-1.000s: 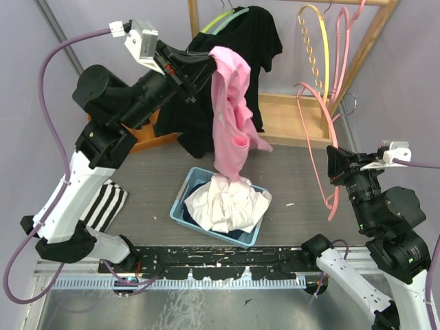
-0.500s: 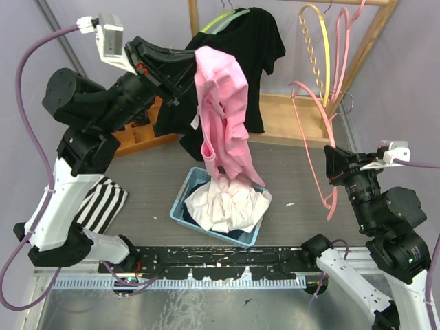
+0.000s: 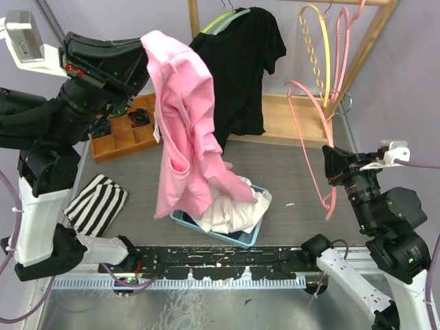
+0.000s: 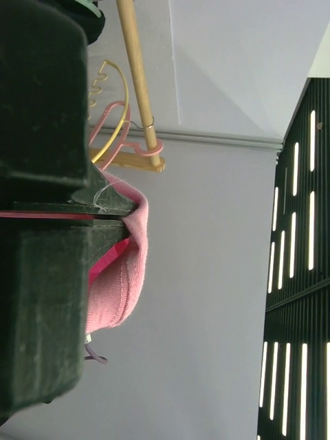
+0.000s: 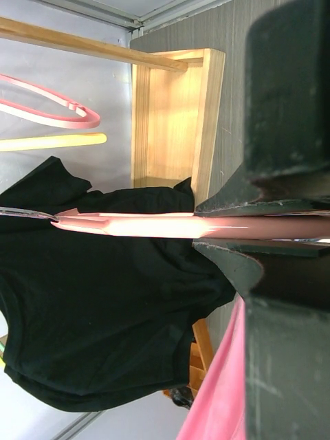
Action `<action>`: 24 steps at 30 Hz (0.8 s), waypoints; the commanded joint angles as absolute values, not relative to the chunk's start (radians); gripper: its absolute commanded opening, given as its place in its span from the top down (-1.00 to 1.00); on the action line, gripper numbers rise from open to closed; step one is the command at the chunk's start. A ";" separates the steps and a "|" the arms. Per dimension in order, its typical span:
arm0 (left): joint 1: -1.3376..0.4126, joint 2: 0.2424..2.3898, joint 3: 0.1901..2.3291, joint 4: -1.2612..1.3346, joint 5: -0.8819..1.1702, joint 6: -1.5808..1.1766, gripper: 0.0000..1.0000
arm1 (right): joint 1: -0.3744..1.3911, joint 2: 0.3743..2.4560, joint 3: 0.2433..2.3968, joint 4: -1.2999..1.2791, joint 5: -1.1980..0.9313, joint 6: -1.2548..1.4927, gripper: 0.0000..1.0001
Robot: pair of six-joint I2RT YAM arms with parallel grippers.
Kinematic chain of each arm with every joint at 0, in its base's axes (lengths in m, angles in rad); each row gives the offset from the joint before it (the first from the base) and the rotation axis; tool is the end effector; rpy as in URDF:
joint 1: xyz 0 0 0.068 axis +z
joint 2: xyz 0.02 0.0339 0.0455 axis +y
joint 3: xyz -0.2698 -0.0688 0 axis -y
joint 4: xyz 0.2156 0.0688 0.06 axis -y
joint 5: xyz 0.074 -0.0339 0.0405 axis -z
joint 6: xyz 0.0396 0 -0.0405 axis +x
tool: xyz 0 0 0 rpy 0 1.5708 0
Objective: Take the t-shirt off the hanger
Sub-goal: Place the T-shirt in the bin.
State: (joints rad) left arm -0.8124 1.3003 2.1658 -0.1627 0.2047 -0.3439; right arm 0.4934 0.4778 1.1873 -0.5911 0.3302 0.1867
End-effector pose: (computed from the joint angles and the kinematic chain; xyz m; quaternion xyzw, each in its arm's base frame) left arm 0.0822 -0.0985 0.6494 0.1873 0.3854 -0.5292 0.7324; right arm 0.0198 -0.0039 0.4367 0.0214 0.6661 0.1431 0.7317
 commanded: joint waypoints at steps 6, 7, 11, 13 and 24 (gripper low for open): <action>-0.813 1.212 1.951 -0.141 0.138 -0.404 1.00 | 0.489 0.488 1.181 -0.489 0.302 0.202 0.99; -0.814 1.206 1.911 -0.127 0.131 -0.410 1.00 | 0.490 0.488 1.179 -0.490 0.302 0.203 0.99; -0.814 1.206 1.812 -0.112 0.110 -0.415 1.00 | 0.489 0.490 1.172 -0.491 0.302 0.201 0.99; -0.813 1.209 1.773 -0.111 0.096 -0.415 1.00 | 0.490 0.489 1.169 -0.487 0.302 0.198 0.98; -0.982 1.186 1.451 -0.090 -0.129 -0.304 1.00 | 0.491 0.545 1.156 -0.443 0.302 0.181 0.99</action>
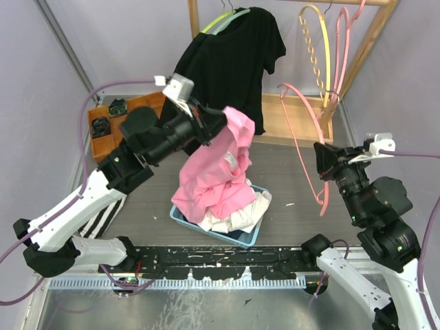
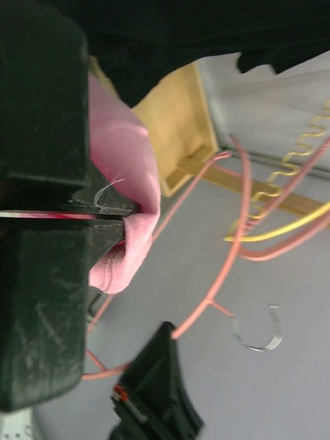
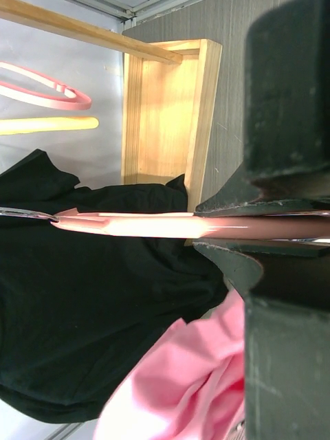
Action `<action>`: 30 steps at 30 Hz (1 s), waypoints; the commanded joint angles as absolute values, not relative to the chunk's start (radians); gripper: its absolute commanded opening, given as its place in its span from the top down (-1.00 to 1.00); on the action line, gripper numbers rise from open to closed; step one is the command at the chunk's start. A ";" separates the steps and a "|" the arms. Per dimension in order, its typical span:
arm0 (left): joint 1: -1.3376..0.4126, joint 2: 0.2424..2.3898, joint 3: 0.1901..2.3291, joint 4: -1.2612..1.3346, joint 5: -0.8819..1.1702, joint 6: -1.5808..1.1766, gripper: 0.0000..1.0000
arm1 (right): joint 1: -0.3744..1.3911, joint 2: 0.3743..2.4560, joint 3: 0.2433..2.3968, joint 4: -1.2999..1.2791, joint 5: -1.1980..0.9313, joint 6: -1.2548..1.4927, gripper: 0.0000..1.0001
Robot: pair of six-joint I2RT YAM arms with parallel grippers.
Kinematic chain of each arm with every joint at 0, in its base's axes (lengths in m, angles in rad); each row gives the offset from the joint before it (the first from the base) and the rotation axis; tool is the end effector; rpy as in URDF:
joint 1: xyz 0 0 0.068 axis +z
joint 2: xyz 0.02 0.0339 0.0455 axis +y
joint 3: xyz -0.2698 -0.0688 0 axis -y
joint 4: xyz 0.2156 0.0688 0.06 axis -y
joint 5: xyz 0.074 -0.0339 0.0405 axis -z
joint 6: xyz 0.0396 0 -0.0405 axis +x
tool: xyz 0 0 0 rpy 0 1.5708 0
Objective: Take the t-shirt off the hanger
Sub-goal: Place the T-shirt in the bin.
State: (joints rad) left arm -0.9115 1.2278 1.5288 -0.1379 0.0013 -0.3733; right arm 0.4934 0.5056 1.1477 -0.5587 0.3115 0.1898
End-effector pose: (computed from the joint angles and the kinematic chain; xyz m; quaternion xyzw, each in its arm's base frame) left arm 0.1405 -0.1814 0.5073 0.1725 0.6237 -0.4571 0.6101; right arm 0.0339 0.0045 0.4306 0.0117 0.6784 0.1446 0.7202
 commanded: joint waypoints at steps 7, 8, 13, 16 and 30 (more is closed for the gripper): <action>-1.090 1.063 1.361 -0.211 -0.174 -0.312 1.00 | 0.489 0.604 1.138 -0.374 0.303 0.165 0.99; -1.098 1.048 1.359 -0.241 -0.158 -0.320 1.00 | 0.489 0.613 1.134 -0.368 0.302 0.164 0.99; -1.122 0.971 1.357 -0.422 -0.094 -0.392 1.00 | 0.490 0.653 1.116 -0.314 0.311 0.155 0.99; -1.129 0.918 1.302 -0.490 -0.097 -0.449 1.00 | 0.489 0.672 1.113 -0.298 0.314 0.151 0.99; -1.132 1.094 1.037 -0.441 -0.236 -0.493 1.00 | 0.490 0.706 1.117 -0.252 0.286 0.146 0.99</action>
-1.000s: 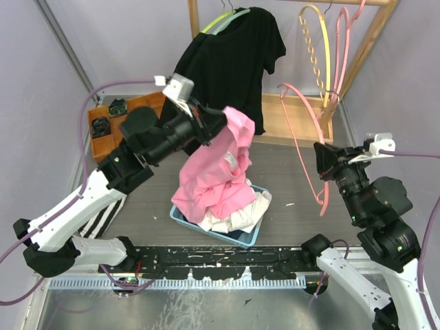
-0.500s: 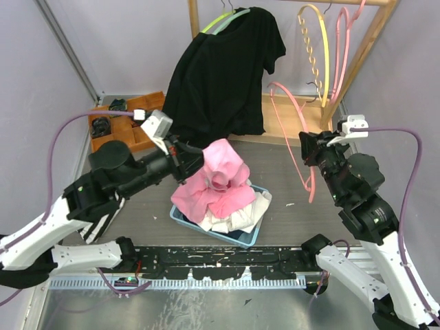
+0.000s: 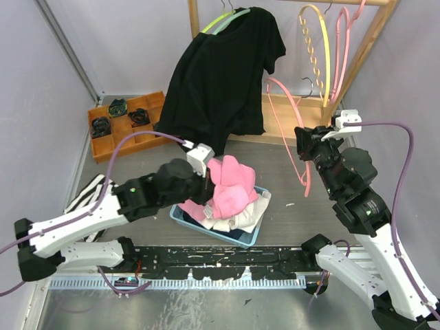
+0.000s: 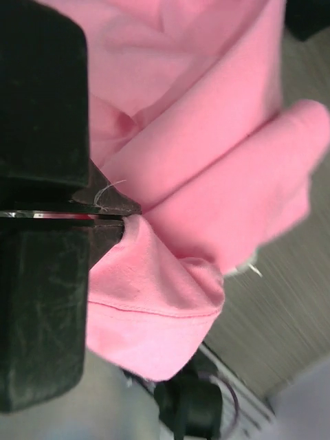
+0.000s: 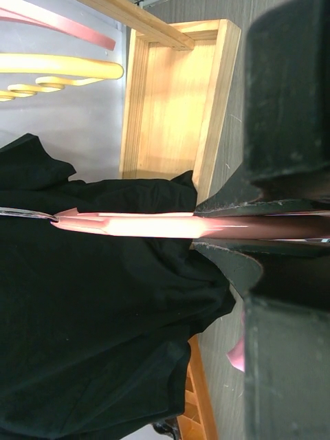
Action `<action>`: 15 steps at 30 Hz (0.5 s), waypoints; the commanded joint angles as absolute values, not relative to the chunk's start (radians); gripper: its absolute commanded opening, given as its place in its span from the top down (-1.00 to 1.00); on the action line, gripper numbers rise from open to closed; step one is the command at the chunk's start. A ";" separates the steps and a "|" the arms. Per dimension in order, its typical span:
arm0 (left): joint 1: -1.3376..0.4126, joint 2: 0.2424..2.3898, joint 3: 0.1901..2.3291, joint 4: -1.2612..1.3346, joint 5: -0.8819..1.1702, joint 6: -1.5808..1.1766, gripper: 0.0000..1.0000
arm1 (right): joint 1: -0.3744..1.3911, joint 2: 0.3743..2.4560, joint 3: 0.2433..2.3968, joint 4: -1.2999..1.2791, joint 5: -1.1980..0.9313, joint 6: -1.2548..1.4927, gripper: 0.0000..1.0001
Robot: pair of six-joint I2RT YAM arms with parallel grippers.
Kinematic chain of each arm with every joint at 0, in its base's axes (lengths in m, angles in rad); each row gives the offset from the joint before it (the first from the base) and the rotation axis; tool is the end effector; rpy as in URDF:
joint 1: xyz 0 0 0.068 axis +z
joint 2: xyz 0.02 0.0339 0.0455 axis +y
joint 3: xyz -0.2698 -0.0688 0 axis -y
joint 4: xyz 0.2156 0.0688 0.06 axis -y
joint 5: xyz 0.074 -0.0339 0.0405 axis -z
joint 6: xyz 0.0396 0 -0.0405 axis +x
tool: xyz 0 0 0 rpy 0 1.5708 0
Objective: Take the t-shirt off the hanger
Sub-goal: Place the T-shirt in the bin.
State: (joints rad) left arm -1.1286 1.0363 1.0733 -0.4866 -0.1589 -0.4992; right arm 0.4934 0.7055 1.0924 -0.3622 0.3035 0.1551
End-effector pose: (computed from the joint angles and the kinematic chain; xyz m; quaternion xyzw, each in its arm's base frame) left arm 0.0902 -0.1760 0.3644 0.2212 0.8159 -0.3391 0.4128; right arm 0.0967 0.0385 0.4281 -0.0095 0.6987 0.1254 0.7043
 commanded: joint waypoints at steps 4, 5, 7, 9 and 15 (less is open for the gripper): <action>-1.132 1.211 1.027 -0.424 -0.300 -0.451 1.00 | 0.490 0.717 1.131 -0.255 0.281 0.146 0.99; -1.133 1.240 1.024 -0.422 -0.310 -0.443 1.00 | 0.490 0.721 1.134 -0.253 0.281 0.147 0.99; -1.132 1.306 1.004 -0.402 -0.325 -0.436 1.00 | 0.490 0.737 1.149 -0.244 0.278 0.146 0.99; -1.132 1.342 0.966 -0.354 -0.330 -0.440 1.00 | 0.489 0.762 1.173 -0.233 0.275 0.145 0.99; -1.143 1.388 0.870 -0.286 -0.328 -0.475 1.00 | 0.490 0.895 1.309 -0.224 0.297 0.139 0.99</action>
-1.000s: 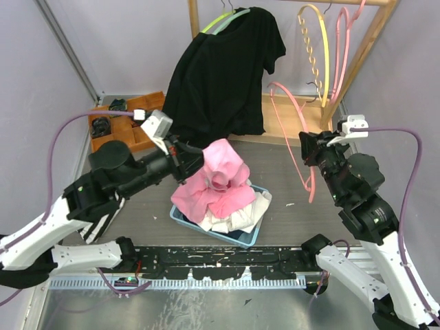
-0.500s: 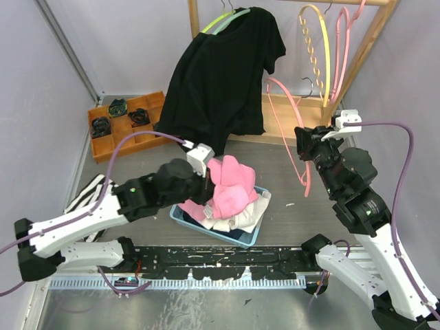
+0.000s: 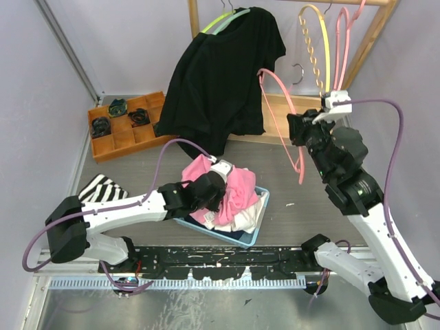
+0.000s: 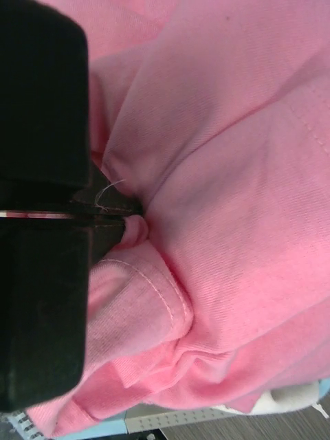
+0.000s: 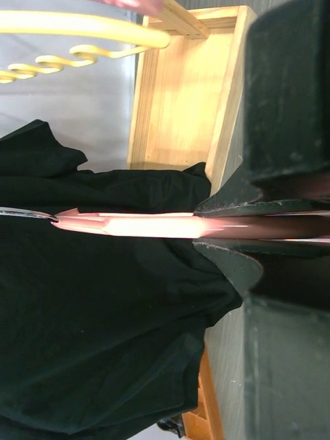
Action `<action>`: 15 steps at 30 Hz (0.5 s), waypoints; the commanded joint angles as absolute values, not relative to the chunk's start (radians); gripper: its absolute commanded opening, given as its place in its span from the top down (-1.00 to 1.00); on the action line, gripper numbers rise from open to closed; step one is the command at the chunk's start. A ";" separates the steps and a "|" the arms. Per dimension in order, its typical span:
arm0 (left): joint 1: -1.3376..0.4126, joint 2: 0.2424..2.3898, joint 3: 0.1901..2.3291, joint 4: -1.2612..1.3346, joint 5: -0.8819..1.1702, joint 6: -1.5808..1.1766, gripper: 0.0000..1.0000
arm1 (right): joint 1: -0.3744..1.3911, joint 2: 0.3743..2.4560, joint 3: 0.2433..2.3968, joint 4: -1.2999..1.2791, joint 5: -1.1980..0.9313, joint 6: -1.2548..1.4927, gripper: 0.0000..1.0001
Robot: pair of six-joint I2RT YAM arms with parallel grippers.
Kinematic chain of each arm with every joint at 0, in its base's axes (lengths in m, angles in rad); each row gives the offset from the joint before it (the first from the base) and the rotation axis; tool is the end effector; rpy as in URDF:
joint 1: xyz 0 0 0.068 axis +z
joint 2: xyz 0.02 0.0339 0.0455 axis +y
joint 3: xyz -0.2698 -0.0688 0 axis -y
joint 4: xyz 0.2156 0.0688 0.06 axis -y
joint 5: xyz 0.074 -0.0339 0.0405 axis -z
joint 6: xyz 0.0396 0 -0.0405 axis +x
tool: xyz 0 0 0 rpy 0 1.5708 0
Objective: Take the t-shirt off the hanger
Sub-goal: Place the T-shirt in the bin.
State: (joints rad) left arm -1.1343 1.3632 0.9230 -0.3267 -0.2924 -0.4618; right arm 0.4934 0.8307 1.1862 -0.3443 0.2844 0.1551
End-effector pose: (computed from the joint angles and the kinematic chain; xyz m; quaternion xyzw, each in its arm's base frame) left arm 0.1226 -0.2359 0.2623 0.2466 0.8783 -0.1835 0.3662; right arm 0.1209 0.0524 0.4453 -0.0178 0.7031 0.1298 0.6989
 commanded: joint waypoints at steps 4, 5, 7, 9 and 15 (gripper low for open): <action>-1.164 1.390 0.808 -0.276 -0.312 -0.519 1.00 | 0.489 1.001 1.417 -0.230 0.328 0.131 0.99; -1.172 1.391 0.795 -0.273 -0.310 -0.529 1.00 | 0.489 1.028 1.443 -0.229 0.333 0.125 0.98; -1.187 1.388 0.782 -0.278 -0.309 -0.542 1.00 | 0.489 1.078 1.490 -0.219 0.348 0.110 0.99; -1.204 1.374 0.788 -0.303 -0.311 -0.547 1.00 | 0.488 1.139 1.542 -0.219 0.358 0.092 0.99; -1.229 1.160 0.776 -0.357 -0.319 -0.538 0.41 | 0.485 1.248 1.673 -0.244 0.391 0.066 0.99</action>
State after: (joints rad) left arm -1.2110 1.2964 0.8093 -0.2508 -0.3267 -0.5266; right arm 0.4931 1.2304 1.5814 -0.3164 0.3473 0.1028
